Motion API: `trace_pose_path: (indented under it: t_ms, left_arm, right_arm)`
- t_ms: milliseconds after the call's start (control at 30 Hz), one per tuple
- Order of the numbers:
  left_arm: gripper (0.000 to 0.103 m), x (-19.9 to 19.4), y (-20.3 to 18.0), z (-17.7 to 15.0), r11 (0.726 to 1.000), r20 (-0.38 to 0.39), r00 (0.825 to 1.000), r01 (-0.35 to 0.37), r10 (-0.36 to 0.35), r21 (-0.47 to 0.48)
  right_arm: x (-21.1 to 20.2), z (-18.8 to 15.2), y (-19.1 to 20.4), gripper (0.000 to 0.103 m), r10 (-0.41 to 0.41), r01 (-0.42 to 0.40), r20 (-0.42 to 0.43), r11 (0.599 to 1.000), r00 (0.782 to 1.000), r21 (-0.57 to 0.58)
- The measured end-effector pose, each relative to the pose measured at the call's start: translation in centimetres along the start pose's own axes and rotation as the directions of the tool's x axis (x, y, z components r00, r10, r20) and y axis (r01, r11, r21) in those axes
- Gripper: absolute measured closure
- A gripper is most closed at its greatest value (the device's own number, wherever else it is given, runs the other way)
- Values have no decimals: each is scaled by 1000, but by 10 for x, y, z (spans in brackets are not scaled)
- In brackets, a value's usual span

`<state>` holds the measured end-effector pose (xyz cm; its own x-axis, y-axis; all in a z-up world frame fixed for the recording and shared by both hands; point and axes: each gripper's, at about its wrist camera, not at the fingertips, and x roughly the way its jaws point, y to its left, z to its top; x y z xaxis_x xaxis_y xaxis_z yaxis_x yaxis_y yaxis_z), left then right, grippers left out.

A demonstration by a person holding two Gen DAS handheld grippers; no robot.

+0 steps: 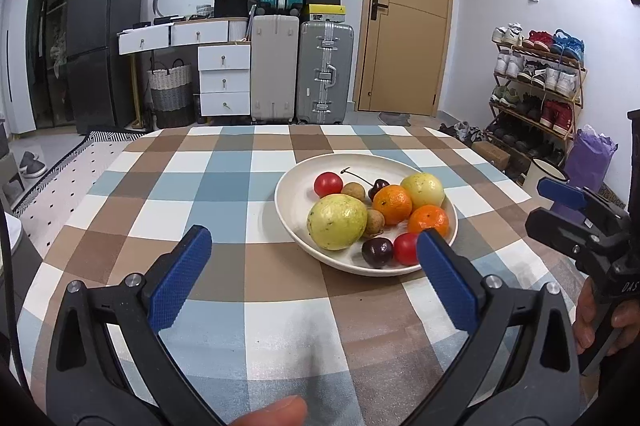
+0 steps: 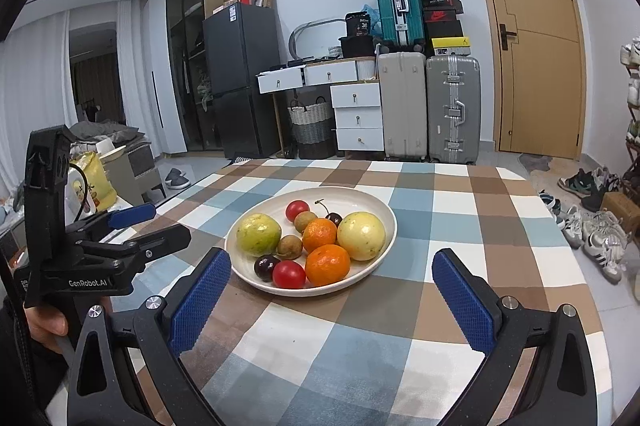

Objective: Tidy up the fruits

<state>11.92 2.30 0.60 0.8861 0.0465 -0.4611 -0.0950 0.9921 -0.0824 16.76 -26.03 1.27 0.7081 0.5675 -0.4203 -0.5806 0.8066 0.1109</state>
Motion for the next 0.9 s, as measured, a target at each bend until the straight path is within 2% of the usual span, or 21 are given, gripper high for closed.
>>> trace_pose_path:
  t_ms: [900]
  left_arm:
    - [1, -1, -1, 0, 1000, 7, 1000, 6, -6, 2]
  right_arm:
    - [0, 0, 3, 0, -9, 9, 7, 1000, 1000, -27]
